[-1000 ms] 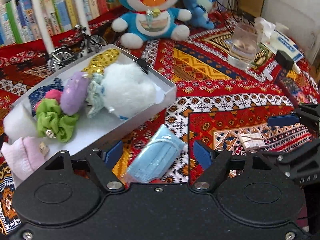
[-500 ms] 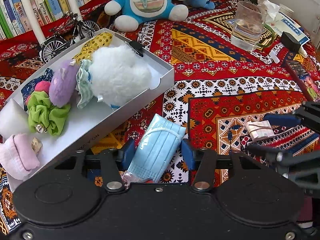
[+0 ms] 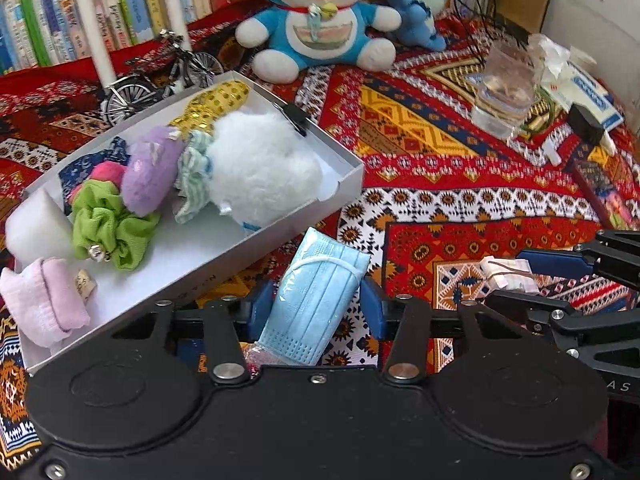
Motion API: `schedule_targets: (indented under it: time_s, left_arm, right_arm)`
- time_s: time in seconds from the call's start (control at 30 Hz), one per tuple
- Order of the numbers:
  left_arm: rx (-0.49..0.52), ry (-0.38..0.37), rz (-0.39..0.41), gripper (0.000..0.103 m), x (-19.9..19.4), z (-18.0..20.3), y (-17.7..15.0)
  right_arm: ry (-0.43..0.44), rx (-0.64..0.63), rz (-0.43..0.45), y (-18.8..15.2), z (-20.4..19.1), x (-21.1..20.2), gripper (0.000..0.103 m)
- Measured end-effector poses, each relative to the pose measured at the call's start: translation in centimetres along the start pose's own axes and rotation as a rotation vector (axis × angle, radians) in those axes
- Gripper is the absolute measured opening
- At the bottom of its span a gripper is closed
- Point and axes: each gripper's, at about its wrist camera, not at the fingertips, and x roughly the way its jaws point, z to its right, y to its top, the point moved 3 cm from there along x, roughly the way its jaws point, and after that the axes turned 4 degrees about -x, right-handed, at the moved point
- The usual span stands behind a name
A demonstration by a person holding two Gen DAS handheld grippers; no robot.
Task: Organize soft objects
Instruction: 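Close the left tool on the blue face mask while the right tool grips the small white box, then carry the face mask and small box in both tools over the white tray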
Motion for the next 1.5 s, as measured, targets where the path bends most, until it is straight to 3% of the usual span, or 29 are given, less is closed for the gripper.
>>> schedule_targets:
  time_s: [0.77,1.23,1.4,1.5]
  left_arm:
    - [-0.213,0.036,0.156,0.045,-5.7,-7.4,-1.7]
    - [-0.331,0.053,0.225,0.045,-7.3,-11.9,-2.1]
    - [-0.390,0.086,0.242,0.045,-6.8,-13.7,-1.6]
    - [-0.412,0.105,0.246,0.045,-6.0,-14.6,-1.4]
  right_arm:
    - [0.070,-0.074,0.035,4.6,-5.7,2.1,0.049]
    - [0.116,-0.108,0.070,7.7,-8.6,4.1,0.049]
    - [0.225,-0.117,0.105,9.2,-9.6,5.5,0.049]
    - [0.208,-0.125,0.083,9.8,-10.2,7.1,0.050]
